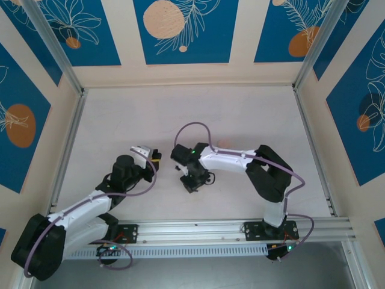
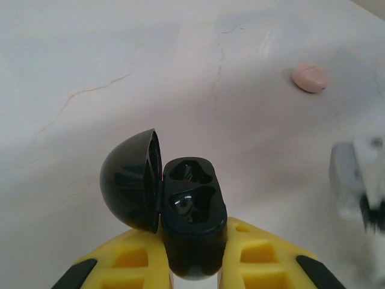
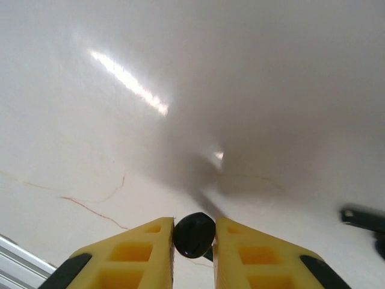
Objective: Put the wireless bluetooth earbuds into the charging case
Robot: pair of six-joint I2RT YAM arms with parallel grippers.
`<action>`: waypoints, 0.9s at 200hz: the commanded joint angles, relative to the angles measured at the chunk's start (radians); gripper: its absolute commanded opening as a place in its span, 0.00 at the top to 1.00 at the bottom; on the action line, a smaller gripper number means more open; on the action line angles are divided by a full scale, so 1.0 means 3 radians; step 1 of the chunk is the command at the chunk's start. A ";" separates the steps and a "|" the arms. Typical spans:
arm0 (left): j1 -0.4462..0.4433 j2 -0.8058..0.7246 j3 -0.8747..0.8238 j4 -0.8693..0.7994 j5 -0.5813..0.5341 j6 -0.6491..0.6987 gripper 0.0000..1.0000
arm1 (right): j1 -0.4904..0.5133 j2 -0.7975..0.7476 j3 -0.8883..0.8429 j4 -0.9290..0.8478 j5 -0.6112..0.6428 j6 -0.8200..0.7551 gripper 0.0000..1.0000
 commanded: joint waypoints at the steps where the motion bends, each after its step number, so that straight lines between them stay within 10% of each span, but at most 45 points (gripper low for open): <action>1: 0.0024 0.0171 -0.0090 0.0583 0.0373 0.0110 0.86 | -0.0177 -0.0339 -0.0197 0.0542 -0.0130 0.0298 0.79; 101: -0.0174 0.1436 -0.0205 0.3164 0.1124 0.0283 0.86 | -0.0945 -0.1759 -0.1410 0.3022 -0.0932 0.0778 0.80; 180: -0.0275 0.1817 0.0124 0.3452 0.1457 0.0283 0.87 | -0.0900 -0.1931 -0.1695 0.3742 -0.1072 0.0844 0.80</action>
